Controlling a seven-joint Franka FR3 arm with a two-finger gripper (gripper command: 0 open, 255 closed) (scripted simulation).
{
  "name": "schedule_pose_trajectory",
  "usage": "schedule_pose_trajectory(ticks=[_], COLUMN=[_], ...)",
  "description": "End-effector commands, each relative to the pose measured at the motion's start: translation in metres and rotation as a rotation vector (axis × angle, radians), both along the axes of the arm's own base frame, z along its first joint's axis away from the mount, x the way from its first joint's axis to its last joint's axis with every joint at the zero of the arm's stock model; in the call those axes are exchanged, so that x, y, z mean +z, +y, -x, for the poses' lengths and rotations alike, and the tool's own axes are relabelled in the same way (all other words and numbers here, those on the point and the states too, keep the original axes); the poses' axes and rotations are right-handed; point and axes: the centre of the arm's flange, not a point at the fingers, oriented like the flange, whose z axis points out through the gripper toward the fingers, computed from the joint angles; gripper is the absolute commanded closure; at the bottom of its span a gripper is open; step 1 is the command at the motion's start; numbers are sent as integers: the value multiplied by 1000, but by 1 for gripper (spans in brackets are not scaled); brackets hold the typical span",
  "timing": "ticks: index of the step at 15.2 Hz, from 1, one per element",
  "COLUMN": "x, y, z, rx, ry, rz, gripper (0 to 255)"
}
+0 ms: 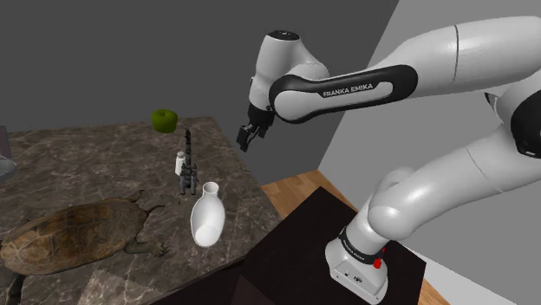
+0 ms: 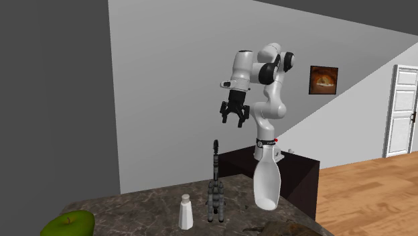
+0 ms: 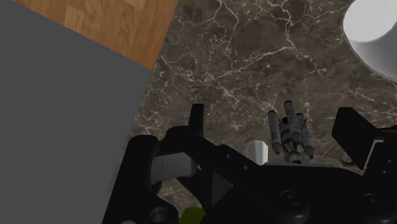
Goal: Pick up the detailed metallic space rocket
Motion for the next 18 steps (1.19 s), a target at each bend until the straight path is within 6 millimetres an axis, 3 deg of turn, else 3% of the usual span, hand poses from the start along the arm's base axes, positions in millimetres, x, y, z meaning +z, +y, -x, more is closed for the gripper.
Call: schedule_pose_trajectory(ticks=[1,17,18], x=[-19,-158,-160], y=[13,110,112], z=[-16,-129,-130], rx=[7,55,55], ry=[-17,-127,-128], rz=[-1,9,9], gripper=[0,0,0])
